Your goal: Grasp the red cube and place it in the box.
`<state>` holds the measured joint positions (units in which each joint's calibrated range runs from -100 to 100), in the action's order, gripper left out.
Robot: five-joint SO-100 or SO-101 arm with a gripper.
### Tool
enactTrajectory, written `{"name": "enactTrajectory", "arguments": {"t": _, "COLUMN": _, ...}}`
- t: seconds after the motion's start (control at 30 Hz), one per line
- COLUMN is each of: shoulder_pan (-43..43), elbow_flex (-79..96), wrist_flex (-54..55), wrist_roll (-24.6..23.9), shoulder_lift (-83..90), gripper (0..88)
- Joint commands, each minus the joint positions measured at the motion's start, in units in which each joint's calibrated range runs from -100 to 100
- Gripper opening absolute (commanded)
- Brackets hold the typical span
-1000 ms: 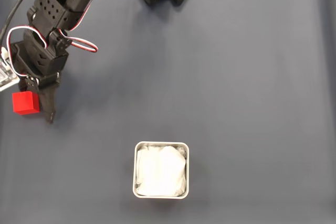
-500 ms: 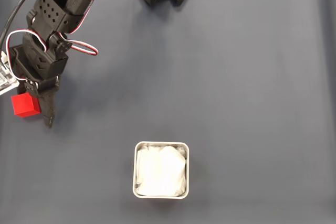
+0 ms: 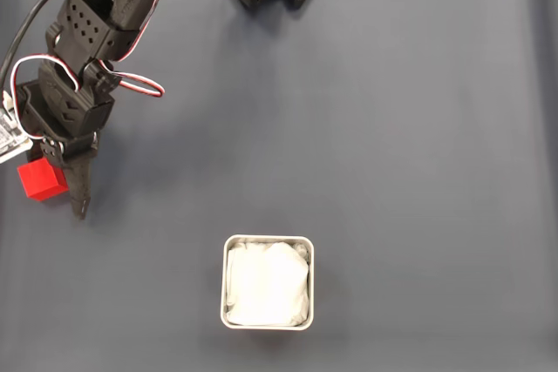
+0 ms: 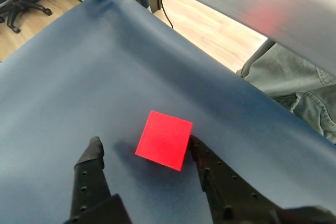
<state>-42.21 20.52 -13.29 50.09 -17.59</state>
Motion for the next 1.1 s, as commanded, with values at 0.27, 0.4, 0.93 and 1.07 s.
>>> {"name": "enactTrajectory", "arguments": {"t": 0.27, "shoulder_pan": 1.4, "elbow_flex": -3.1, "wrist_flex": 2.2, "wrist_roll": -0.5, "shoulder_lift": -0.8, "gripper": 37.2}}
{"name": "enactTrajectory", "arguments": {"t": 0.4, "shoulder_pan": 1.7, "elbow_flex": -3.7, "wrist_flex": 2.2, "wrist_roll": -0.7, "shoulder_lift": -1.1, "gripper": 37.2}}
{"name": "enactTrajectory", "arguments": {"t": 0.93, "shoulder_pan": 2.1, "elbow_flex": -4.7, "wrist_flex": 2.3, "wrist_roll": -0.4, "shoulder_lift": -1.4, "gripper": 22.2}}
{"name": "enactTrajectory", "arguments": {"t": 1.07, "shoulder_pan": 2.1, "elbow_flex": -4.7, "wrist_flex": 2.1, "wrist_roll": -0.2, "shoulder_lift": -1.2, "gripper": 17.6}}
